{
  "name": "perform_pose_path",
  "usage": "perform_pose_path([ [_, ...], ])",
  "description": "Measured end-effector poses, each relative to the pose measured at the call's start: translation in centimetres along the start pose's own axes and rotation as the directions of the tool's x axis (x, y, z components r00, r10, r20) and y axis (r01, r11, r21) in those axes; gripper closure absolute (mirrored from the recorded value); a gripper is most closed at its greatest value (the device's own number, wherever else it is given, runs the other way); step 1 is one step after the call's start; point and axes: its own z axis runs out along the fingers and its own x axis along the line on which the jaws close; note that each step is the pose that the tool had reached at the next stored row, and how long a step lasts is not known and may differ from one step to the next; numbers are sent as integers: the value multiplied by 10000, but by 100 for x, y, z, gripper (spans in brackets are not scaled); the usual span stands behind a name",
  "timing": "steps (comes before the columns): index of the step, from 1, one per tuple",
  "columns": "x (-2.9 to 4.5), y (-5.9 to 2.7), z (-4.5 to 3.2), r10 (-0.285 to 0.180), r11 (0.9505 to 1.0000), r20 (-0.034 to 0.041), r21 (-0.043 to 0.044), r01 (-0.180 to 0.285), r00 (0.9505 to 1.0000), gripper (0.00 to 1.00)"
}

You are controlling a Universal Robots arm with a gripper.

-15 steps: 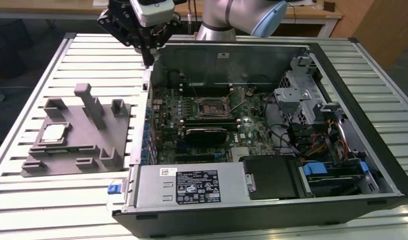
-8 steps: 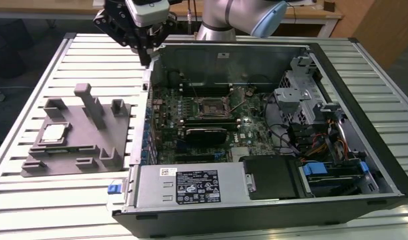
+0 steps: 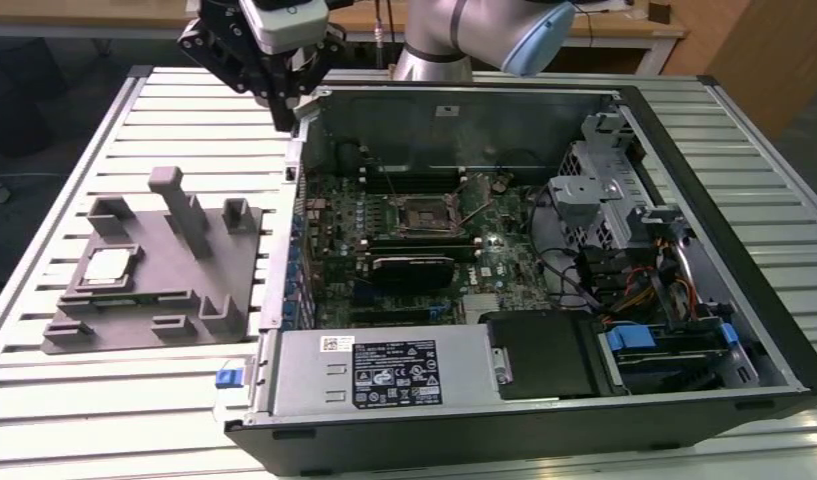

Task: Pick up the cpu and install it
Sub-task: 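Reach for the cpu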

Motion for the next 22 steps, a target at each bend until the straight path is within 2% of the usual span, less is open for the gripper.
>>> perform_pose_path([
  [22,155,-12,0,0,10000,1,0,0,10000,89],
])
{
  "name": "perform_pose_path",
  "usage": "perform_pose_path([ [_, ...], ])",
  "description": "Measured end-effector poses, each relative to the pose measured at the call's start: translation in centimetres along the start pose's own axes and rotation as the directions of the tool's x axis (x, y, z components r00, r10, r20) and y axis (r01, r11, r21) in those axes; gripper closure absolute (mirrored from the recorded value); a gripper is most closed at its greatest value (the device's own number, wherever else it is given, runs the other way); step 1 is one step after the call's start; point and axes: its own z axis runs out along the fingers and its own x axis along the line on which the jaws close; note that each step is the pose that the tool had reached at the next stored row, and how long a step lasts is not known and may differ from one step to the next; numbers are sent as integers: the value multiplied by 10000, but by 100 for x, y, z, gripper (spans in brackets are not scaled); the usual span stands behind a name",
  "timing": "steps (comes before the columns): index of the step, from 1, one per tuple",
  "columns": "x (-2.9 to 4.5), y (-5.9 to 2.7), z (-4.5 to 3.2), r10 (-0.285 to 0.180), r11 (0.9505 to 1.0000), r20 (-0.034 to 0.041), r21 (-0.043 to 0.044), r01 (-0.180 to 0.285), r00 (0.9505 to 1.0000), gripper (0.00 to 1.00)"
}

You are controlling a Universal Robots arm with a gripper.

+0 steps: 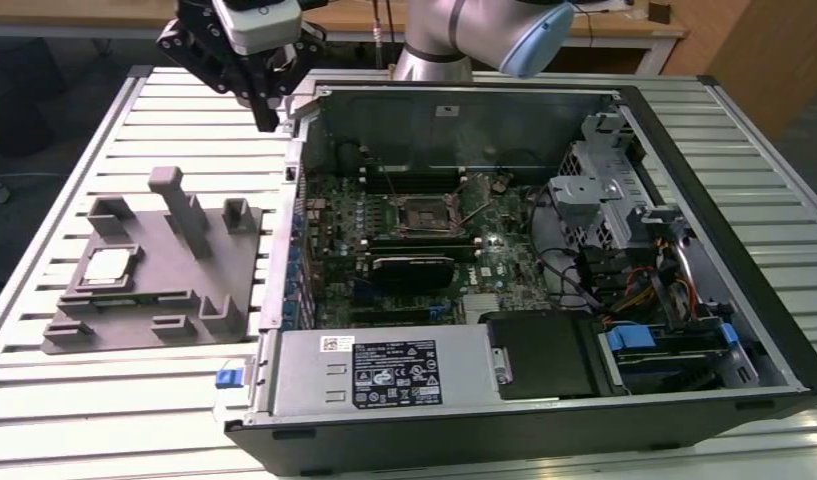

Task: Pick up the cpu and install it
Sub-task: 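Reach for the cpu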

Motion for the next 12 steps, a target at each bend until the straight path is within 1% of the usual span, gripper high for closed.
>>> perform_pose_path([
  [7,51,-4,0,0,10000,0,-1,0,10000,89],
  [12,105,-8,-2,0,10000,-1,1,0,10000,89],
])
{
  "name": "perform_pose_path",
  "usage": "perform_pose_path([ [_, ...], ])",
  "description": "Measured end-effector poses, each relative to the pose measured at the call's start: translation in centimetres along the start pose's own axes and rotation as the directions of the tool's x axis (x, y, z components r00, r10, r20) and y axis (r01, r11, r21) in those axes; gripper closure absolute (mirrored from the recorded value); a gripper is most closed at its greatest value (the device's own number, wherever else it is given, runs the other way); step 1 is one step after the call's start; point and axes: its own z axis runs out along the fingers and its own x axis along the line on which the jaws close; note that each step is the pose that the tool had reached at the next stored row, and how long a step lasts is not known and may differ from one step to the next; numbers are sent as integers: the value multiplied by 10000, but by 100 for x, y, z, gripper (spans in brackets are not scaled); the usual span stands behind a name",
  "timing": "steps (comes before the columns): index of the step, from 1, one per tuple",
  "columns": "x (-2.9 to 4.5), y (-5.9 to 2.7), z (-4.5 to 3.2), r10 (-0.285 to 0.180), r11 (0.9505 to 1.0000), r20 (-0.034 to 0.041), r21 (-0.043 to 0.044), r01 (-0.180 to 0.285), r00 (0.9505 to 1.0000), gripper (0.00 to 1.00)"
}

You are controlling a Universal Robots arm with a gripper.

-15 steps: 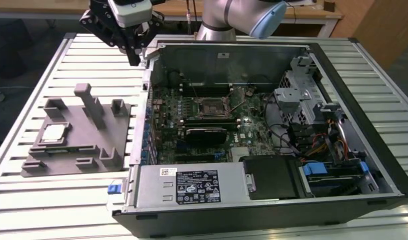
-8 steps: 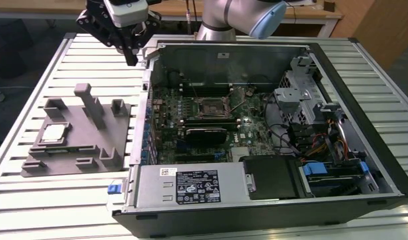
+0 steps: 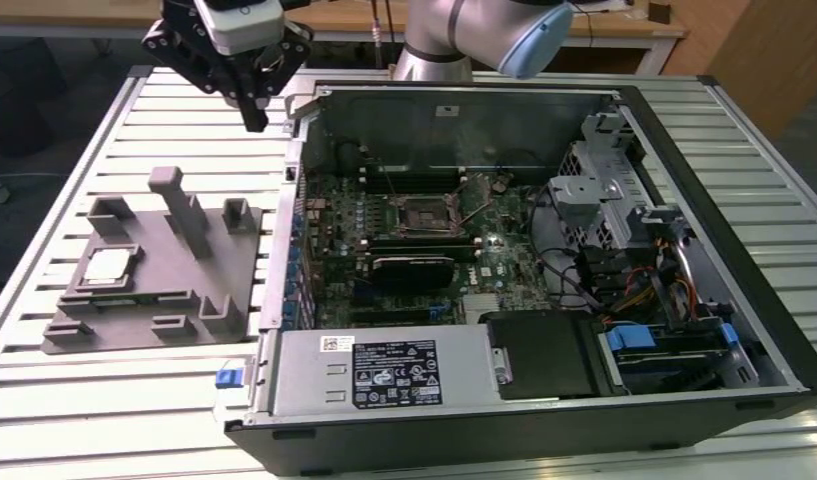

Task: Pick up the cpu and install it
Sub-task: 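Reach for the cpu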

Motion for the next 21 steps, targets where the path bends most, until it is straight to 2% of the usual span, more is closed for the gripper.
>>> perform_pose_path([
  [6,117,-9,-2,0,10000,1,0,0,10000,89],
  [21,592,-68,-3,0,10000,1,-1,0,10000,89],
])
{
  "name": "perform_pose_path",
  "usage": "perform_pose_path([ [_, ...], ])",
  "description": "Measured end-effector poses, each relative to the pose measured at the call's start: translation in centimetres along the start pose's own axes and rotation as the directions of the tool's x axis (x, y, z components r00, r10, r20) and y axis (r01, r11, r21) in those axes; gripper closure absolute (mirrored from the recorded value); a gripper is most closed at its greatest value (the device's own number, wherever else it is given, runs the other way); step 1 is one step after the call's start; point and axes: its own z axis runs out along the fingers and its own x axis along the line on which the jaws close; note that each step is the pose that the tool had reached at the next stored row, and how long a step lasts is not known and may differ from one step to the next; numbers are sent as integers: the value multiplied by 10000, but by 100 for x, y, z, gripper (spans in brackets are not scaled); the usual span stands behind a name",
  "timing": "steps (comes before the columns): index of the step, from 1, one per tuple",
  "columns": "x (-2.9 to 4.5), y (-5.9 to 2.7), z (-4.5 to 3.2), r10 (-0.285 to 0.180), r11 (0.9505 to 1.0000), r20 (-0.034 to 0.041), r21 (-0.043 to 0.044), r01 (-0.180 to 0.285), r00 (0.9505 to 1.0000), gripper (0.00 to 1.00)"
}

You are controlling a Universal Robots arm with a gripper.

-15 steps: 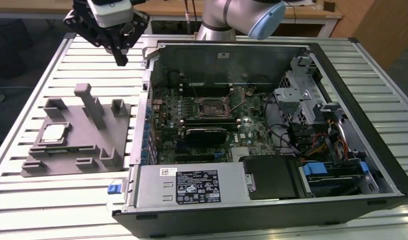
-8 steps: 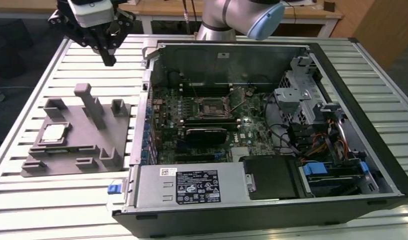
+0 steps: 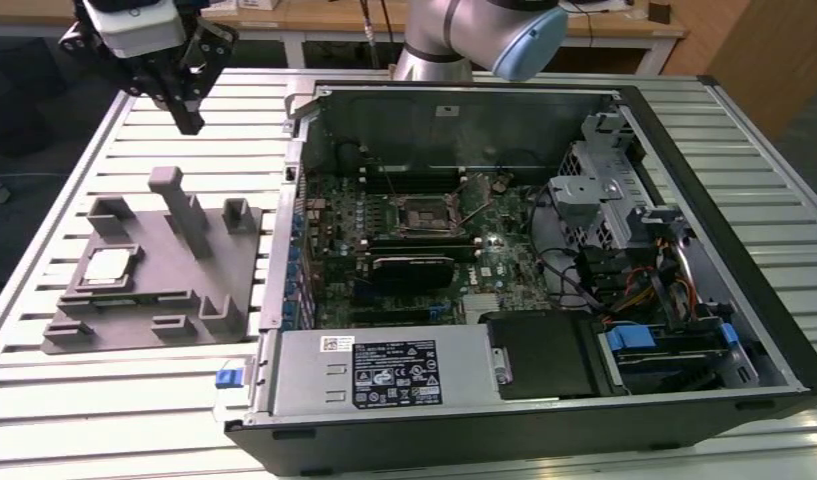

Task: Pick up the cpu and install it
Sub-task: 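Reach for the cpu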

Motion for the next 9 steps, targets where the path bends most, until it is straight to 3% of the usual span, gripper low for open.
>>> perform_pose_path([
  [5,150,-64,8,-7,10000,0,0,7,10000,89],
  [9,327,-83,8,-9,10000,-1,1,9,10000,89],
])
